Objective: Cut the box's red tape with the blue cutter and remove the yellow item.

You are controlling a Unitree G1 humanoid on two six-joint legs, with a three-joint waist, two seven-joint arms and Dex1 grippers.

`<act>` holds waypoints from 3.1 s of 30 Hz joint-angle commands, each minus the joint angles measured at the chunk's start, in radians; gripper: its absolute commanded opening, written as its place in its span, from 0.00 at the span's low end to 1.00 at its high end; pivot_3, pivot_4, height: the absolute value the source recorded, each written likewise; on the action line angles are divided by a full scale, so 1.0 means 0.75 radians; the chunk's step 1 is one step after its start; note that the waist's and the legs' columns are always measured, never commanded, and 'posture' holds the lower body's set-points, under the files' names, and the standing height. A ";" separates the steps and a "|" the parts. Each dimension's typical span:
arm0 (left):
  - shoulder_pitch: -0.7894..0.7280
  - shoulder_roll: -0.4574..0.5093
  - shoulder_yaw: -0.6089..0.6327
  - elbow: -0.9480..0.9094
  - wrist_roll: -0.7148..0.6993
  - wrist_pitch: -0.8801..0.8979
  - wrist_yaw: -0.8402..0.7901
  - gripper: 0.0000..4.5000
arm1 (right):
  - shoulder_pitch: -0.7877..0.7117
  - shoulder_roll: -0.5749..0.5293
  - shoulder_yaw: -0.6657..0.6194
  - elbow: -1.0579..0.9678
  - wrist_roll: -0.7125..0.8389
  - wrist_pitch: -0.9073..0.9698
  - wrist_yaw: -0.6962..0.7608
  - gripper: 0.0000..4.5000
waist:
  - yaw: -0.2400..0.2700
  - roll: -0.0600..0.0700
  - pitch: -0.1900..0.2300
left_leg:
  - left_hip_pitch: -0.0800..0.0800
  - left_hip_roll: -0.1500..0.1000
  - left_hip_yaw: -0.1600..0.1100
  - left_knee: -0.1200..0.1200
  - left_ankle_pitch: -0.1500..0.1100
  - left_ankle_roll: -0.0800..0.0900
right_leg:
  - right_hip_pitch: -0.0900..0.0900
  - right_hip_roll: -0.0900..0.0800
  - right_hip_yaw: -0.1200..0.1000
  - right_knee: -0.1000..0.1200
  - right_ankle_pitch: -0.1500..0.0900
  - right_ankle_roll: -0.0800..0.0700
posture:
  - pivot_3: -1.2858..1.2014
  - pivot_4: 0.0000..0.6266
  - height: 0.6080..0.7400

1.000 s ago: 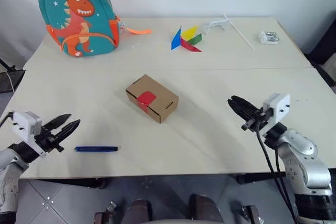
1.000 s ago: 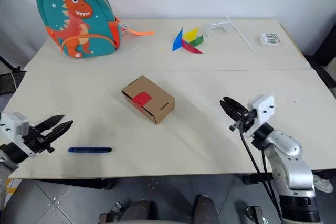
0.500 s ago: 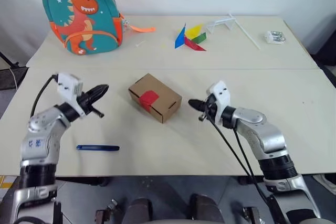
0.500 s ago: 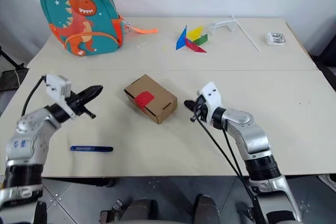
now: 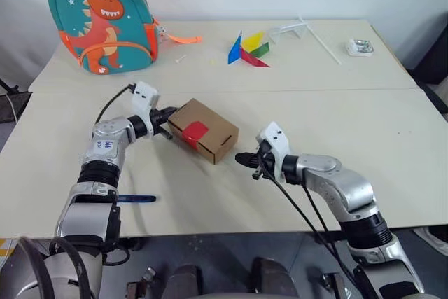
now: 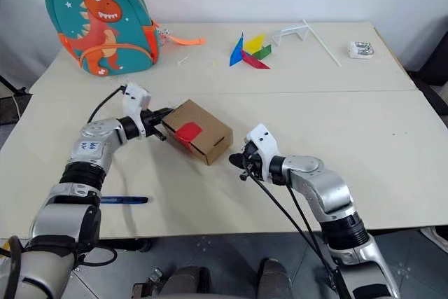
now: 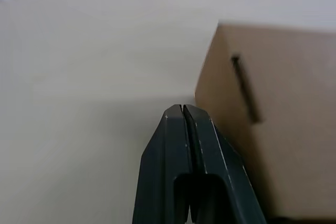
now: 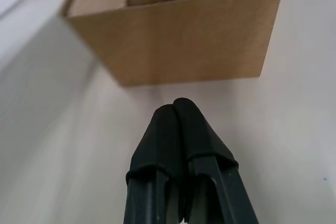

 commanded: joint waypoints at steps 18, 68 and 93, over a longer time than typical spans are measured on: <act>0.732 0.208 0.067 -1.439 -0.460 0.828 -0.292 0.01 | -0.147 0.020 -0.093 0.241 -0.162 -0.302 -0.056 0.00 | -0.002 0.000 0.000 | 0.000 0.001 0.001 0.008 -0.001 0.001 | 0.000 0.000 0.006 0.004 0.000 0.000 | 0.52 0.24 1.00; 0.623 0.064 -0.009 -1.409 -0.431 1.052 -0.195 0.01 | -0.096 -0.064 -0.029 0.155 -0.160 -0.237 -0.032 0.00 | 0.025 -0.004 0.002 | 0.000 0.001 0.008 0.009 -0.002 0.004 | -0.002 0.000 0.012 0.003 0.000 0.000 | 0.52 0.24 1.00; 0.850 0.292 0.315 -1.477 -0.634 0.937 -0.313 0.04 | -0.104 -0.225 -0.224 0.040 0.002 -0.347 0.341 0.09 | 0.026 -0.004 0.002 | 0.001 0.001 0.008 0.008 -0.003 0.003 | -0.002 0.000 0.012 0.002 0.000 0.000 | 0.52 0.24 1.00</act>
